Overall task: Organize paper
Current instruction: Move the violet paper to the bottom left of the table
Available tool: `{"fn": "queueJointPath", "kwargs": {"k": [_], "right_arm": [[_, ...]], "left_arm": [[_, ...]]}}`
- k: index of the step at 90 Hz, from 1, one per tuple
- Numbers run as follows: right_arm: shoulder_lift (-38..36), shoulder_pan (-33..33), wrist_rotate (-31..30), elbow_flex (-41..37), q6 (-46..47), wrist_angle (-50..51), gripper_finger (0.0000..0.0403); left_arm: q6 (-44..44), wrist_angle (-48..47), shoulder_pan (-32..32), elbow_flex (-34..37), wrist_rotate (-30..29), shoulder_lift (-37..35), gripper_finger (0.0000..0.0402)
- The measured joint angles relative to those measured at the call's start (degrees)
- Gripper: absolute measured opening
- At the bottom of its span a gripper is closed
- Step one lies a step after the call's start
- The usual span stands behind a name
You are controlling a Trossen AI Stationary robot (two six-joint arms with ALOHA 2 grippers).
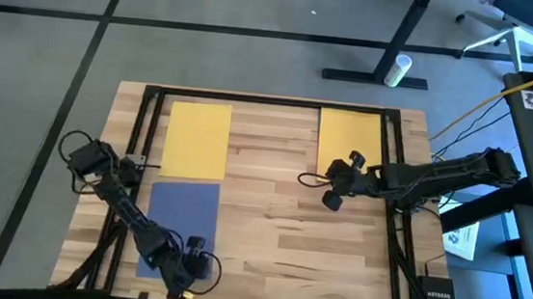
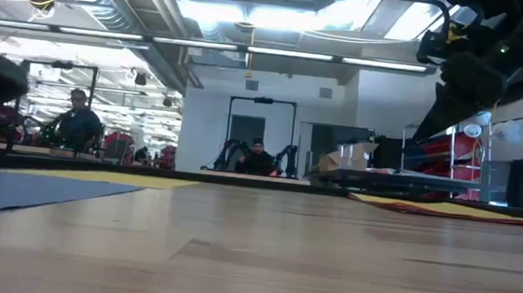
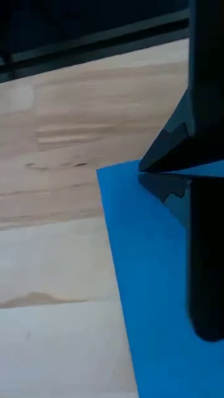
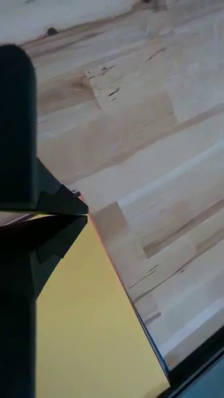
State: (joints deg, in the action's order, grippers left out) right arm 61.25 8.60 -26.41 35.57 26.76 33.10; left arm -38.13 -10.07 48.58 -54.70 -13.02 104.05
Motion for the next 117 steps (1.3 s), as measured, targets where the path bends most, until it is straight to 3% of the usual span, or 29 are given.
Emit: {"fn": "queueJointPath", "kwargs": {"k": [27,57,87,117], "right_arm": [[0.00,0.01,-0.02,-0.01,0.00,0.00,0.0000],[0.00,0.02,1.55,0.00,-0.02,-0.09,0.0002],[0.00,0.02,2.49,0.00,-0.02,-0.07,0.0039],[0.00,0.02,2.49,0.00,-0.02,-0.02,0.0036]], "left_arm": [[-2.07,-1.04,1.46,-0.02,-0.14,-0.01,0.0000],[1.69,-3.85,-0.82,0.02,-4.79,-1.93,0.0000],[2.27,-3.32,-0.77,0.07,-4.81,-1.95,0.0000],[-1.76,3.54,0.12,4.55,-5.02,-1.92,0.0000]]}}
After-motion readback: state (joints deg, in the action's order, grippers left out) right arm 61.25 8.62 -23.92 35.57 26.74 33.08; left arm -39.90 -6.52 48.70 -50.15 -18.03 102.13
